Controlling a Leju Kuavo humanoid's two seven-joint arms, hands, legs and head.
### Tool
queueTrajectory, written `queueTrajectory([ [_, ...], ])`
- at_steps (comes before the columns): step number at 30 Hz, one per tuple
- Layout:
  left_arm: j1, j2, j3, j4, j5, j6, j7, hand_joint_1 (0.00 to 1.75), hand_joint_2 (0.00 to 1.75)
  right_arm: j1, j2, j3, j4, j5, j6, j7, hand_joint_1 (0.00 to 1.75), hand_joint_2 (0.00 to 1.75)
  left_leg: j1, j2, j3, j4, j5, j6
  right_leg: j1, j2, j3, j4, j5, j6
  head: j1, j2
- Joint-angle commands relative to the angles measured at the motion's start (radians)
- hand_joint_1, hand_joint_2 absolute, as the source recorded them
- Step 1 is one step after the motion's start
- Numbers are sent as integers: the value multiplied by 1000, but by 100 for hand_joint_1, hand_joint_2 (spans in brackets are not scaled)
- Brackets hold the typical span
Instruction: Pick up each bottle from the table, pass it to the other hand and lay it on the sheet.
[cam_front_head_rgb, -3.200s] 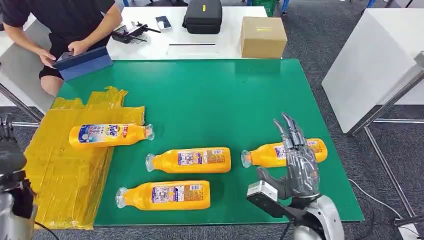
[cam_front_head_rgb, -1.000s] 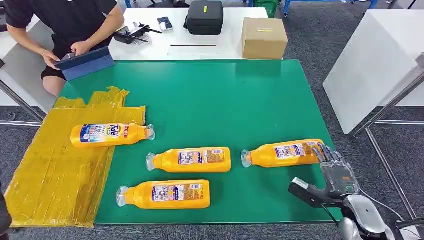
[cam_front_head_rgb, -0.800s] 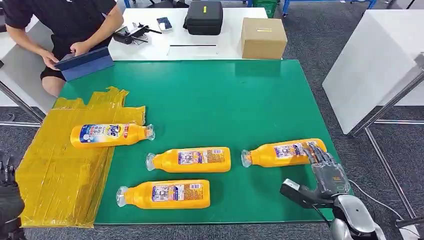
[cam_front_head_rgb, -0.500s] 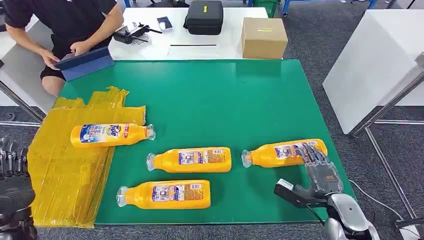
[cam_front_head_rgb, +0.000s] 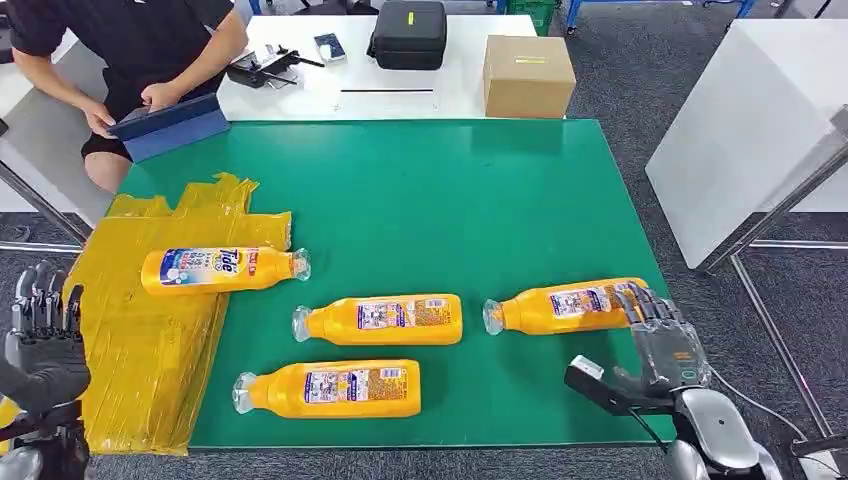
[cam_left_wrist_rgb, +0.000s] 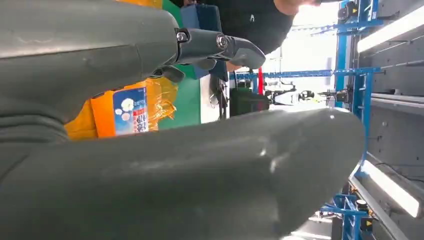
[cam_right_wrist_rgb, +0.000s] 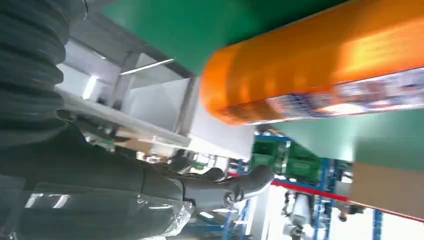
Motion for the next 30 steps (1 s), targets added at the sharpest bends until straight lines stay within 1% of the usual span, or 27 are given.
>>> queueTrajectory([
  [1,-57,5,-25,83,-3,15,7,0,0,-19,4,-103,61,10,14,-2,0,175,0,-1,0,-1,1,-2,-1,-2,1,-1,0,0,0,0],
  [5,-47,1,-20,71,-4,16,13,0,0,-51,3,-113,101,33,11,7,0,175,0,0,1,-1,1,-2,0,-1,1,-1,1,0,0,0],
  [14,-15,13,-6,52,10,13,12,0,0,-135,-3,-115,212,39,2,-16,0,175,0,2,1,-1,0,-2,0,2,1,-1,1,0,0,0],
  [17,17,16,4,26,26,15,12,0,0,-215,0,-66,302,56,-4,-27,0,175,0,5,2,-2,0,-3,-1,4,1,-1,2,0,0,0],
  [19,21,16,6,23,28,15,12,0,0,-231,0,-59,319,58,-6,-25,0,175,0,7,2,-2,0,-3,0,6,1,-1,2,-1,0,0],
  [20,25,16,10,20,34,14,12,0,0,-246,2,-49,336,60,-8,-26,0,175,0,5,1,-1,0,-2,0,5,1,-1,1,0,0,0],
  [21,35,16,11,10,38,11,11,0,0,-281,3,-28,378,67,-12,-27,0,175,0,6,1,-1,0,-2,0,5,1,-1,2,0,0,0],
  [23,40,15,9,8,40,8,10,0,0,-310,9,-8,408,73,-16,-18,0,175,0,5,1,-1,0,-2,0,4,0,-1,1,0,0,0],
  [25,34,13,5,10,39,8,11,0,0,-314,19,1,411,77,-20,-12,0,175,0,7,1,-1,0,-3,0,6,0,-1,2,-1,0,0],
  [27,-7,11,-15,48,36,2,13,0,0,-278,18,5,383,80,-22,2,0,175,0,5,1,-1,0,-3,-1,4,0,-1,2,-1,0,0],
  [28,-17,10,-20,59,35,2,13,0,0,-269,17,4,373,80,-21,4,0,175,1,0,0,-1,1,-2,1,0,1,-1,1,0,0,0],
  [30,-30,10,-29,66,30,3,14,0,0,-260,19,6,364,80,-20,5,0,175,0,-1,0,-1,1,-3,0,-2,1,-1,1,-1,0,0],
])
